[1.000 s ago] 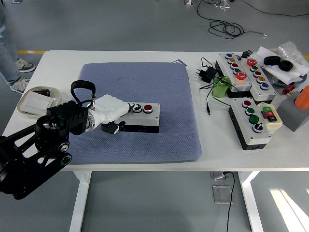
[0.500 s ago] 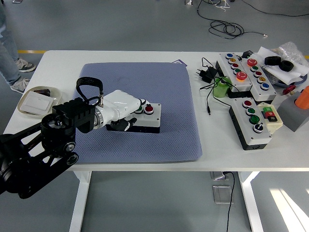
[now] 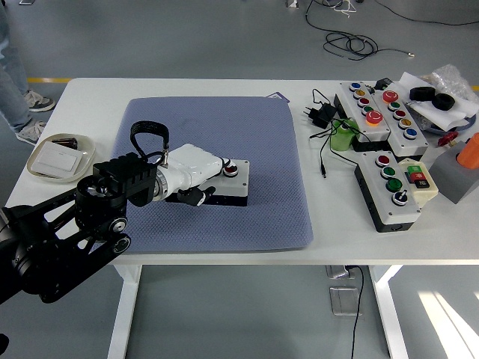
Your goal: Pick up the button,place it on the desk,press the button,press the button
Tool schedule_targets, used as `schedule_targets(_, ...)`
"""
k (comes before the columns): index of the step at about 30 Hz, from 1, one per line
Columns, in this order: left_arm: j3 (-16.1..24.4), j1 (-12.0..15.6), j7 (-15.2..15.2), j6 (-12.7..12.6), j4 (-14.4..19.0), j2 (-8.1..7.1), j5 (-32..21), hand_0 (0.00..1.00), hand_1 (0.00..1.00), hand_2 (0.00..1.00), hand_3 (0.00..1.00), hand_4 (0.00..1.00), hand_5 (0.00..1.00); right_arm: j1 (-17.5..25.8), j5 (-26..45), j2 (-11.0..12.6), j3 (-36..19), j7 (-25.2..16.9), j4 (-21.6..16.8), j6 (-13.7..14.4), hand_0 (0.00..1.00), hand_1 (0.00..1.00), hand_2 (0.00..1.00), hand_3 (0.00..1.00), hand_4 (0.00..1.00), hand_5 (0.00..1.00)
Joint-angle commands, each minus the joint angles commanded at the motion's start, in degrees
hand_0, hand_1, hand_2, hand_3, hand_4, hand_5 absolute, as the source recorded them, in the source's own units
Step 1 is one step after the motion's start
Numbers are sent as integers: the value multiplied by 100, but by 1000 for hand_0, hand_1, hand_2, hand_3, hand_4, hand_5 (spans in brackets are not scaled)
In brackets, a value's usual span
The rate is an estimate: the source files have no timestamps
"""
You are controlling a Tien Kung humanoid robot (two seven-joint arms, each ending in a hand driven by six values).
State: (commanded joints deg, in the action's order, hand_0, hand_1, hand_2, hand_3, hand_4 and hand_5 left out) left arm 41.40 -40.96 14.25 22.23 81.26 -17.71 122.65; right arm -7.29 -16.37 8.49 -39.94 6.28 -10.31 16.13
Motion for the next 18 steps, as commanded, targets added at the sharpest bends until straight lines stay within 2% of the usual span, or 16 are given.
schedule_targets(13,-109,55,79,252,-154,-58,21,73,50,73,884,498,2,8,23,-9,12,0,0,6,787,797,817,751,412,479)
schedule_targets(18,-111,67,75,243,-164,-71,16,73,50,73,884,498,2,11,19,-15,12,8,0,9,787,797,817,751,412,479)
